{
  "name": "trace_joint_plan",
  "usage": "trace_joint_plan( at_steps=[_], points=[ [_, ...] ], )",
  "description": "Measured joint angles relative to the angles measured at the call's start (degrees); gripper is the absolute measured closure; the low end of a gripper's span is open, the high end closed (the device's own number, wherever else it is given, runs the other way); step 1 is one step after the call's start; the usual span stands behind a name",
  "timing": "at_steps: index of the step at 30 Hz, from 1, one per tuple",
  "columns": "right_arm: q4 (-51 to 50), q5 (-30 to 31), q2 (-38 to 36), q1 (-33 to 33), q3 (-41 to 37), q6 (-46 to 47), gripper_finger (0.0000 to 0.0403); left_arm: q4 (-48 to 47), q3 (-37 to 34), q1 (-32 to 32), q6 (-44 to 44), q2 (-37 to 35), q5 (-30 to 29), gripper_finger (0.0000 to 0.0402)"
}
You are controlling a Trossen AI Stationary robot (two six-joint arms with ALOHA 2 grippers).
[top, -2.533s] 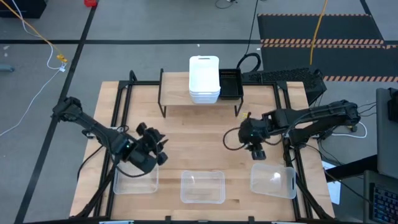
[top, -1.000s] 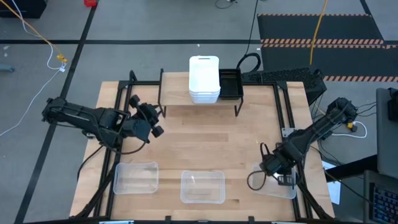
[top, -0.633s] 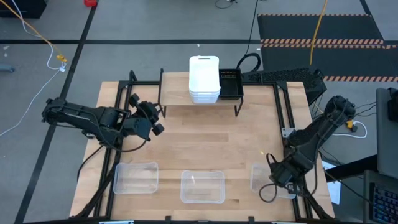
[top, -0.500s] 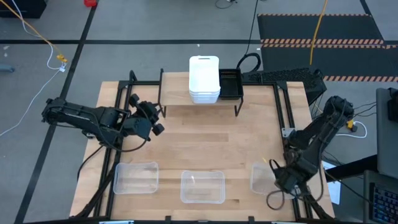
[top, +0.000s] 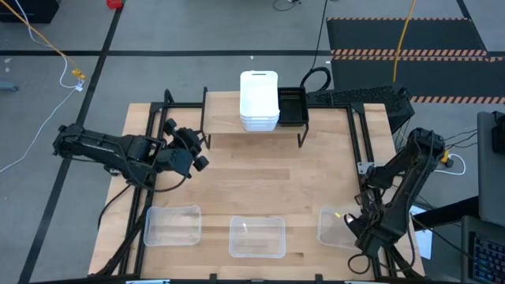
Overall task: Stack baskets on shelf by color
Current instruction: Put the right transparent bin on the shelf
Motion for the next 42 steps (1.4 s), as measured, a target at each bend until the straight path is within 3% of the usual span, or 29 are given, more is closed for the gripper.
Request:
trace_joint_plan(
  at_steps=[11, 17, 23, 28, 34, 36, 42],
  points=[
    [-5.42, -2.93, 0.20, 1.74, -0.07, -11.63, 0.0235, 0.22, 0.00, 1.25, 0.21, 0.00, -0.04, 0.0295],
    [-1.90, -1.26, 0.17, 1.78, -0.11, -20.17, 0.0228, 0.11, 0.00, 1.36, 0.87, 0.00, -0.11, 0.0295],
    [0.84, 5.43, 0.15, 1.74, -1.34, -28.54, 0.0240, 0.17, 0.00, 1.36, 0.79, 0.00, -0.12, 0.0295],
    [1.93, 12.41, 0.15, 1.02, -2.91, -29.46, 0.0240, 0.04, 0.00, 1.34, 0.00, 0.00, -0.11, 0.0295],
    [10.51, 31.58, 0.19, -4.39, -0.41, -32.16, 0.0241, 0.03, 0.00, 1.34, -0.20, 0.00, -0.11, 0.0295],
    [9.02, 34.54, -0.04, -7.17, 0.89, -33.16, 0.0241, 0.02, 0.00, 1.34, -0.58, 0.00, -0.11, 0.0295],
    [-0.50, 25.87, -0.42, -10.53, 4.66, -37.32, 0.0241, -0.02, 0.00, 1.34, -1.39, 0.02, -0.09, 0.0295]
  ],
)
